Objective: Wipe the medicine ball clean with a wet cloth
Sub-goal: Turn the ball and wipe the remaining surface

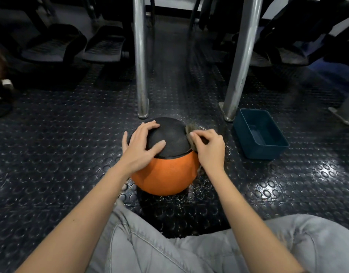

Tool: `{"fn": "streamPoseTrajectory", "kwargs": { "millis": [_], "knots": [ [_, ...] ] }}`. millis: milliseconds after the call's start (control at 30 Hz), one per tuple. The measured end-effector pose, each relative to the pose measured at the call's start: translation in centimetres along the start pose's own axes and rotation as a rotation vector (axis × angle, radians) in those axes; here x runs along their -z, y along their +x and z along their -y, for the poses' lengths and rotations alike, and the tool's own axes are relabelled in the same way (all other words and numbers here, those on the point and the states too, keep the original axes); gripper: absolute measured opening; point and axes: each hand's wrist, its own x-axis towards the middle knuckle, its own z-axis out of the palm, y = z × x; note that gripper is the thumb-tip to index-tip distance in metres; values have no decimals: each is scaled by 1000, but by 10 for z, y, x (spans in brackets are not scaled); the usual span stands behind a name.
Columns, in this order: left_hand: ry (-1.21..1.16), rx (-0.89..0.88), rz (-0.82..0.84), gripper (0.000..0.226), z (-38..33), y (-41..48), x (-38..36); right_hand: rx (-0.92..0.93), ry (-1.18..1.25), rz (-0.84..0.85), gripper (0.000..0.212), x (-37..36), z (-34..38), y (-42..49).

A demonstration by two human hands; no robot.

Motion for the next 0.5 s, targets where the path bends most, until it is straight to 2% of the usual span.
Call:
{"fn": "streamPoseTrajectory", "kwargs": {
  "millis": [67,167,300,367,500],
  "knots": [
    [71,62,-29,43,-8,10,-3,60,-38,-77,16,1,2,-29],
    [38,105,-117,34,-25,19,-16,195,-69,-160,18,2,3,-70],
    [126,-87,-148,32,-24,20,-28,285,-94,-195,20,2,2,-75],
    [127,-135,-128,34,-22,22,-27,265,-102,-170,18,5,7,-52],
    [135,-155,-131,39,-23,24,-25,114,-112,-27,16,7,18,3]
  ]
}}
